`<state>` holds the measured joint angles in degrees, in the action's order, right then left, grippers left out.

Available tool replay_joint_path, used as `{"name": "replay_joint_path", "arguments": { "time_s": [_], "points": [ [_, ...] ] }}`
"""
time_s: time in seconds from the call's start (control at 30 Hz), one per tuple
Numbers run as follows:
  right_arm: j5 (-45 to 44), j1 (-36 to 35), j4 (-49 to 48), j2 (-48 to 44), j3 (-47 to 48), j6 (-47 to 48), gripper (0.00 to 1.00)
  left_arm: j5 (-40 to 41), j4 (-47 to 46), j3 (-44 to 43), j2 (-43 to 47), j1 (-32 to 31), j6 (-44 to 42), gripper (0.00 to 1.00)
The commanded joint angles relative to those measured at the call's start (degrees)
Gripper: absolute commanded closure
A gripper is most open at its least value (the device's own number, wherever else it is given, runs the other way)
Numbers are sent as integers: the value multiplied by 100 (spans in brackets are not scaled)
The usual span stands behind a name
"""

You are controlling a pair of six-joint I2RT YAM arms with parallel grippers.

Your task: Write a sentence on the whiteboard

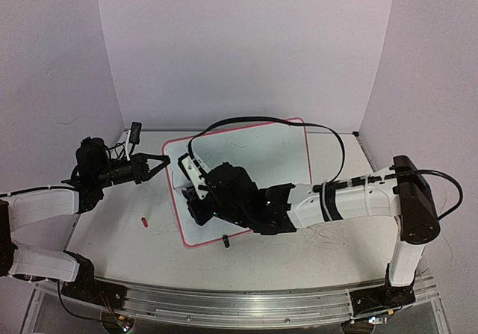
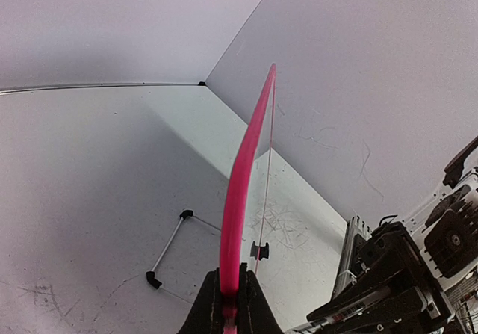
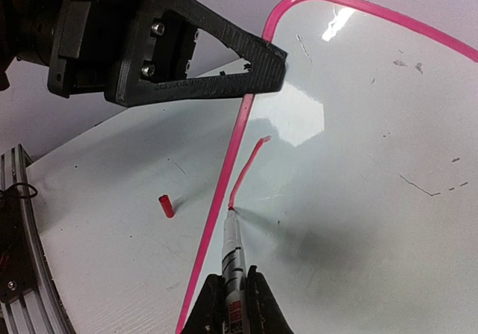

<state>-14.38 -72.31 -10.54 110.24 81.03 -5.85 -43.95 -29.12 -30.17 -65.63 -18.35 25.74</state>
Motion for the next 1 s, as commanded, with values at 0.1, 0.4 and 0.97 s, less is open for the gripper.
{"name": "replay_joint_path", "arguments": {
  "time_s": [0.1,0.4,0.97],
  "points": [
    [143,138,-598,-635,-117,-26,100,-97,-224,-27,126,-21,-69,100],
    [24,144,-538,-225,363,128,100,-97,-225,-17,143,-23,-69,100],
    [-42,155,-308,-1,503,110,100,-98,-219,-33,141,-20,-78,100]
  ]
}}
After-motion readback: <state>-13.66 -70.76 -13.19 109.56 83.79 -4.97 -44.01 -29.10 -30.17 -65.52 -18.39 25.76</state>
